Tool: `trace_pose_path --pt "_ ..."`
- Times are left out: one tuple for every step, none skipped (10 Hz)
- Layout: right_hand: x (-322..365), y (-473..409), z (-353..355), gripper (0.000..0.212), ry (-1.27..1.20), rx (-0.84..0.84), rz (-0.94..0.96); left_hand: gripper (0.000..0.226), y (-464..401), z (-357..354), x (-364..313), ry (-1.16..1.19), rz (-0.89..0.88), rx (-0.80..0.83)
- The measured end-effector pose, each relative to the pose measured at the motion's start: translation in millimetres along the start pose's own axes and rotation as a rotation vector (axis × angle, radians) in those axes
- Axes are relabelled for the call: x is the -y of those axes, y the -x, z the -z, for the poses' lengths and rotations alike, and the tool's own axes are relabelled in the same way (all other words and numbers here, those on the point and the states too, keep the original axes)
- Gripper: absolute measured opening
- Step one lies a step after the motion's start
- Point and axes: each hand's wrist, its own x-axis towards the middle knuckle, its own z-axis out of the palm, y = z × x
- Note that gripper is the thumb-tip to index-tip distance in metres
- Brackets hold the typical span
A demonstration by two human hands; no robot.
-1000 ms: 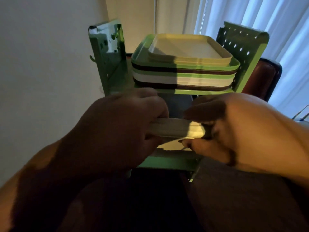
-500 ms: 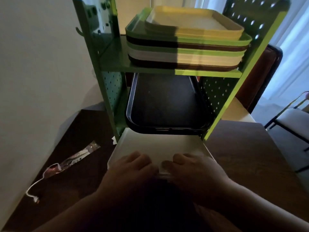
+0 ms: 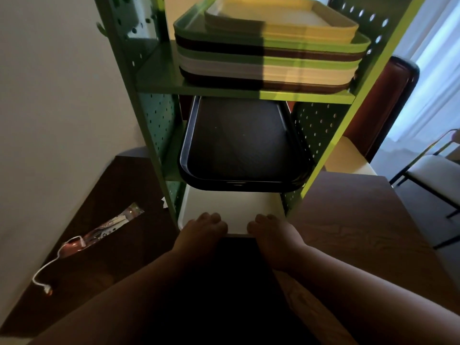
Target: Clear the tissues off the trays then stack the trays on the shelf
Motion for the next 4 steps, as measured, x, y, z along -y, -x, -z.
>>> trace_pose_path --pt "-2 -2 -17 0.026 -0.070 0.050 -0.066 0.021 -6 -13 4 -0.024 0.074 -0.007" --pt "-8 -4 -21 0.030 -0.127 0.069 -0.074 0.018 -10 -20 8 0.007 0.131 -0.015" --pt "-11 -8 -21 0.034 -0.141 0.088 -0.115 0.014 -20 -20 8 0.108 0.184 -0.030" --pt "-11 -15 -22 0.035 -0.089 0.109 -0.136 0.023 -33 -18 1 0.257 0.278 0.009"
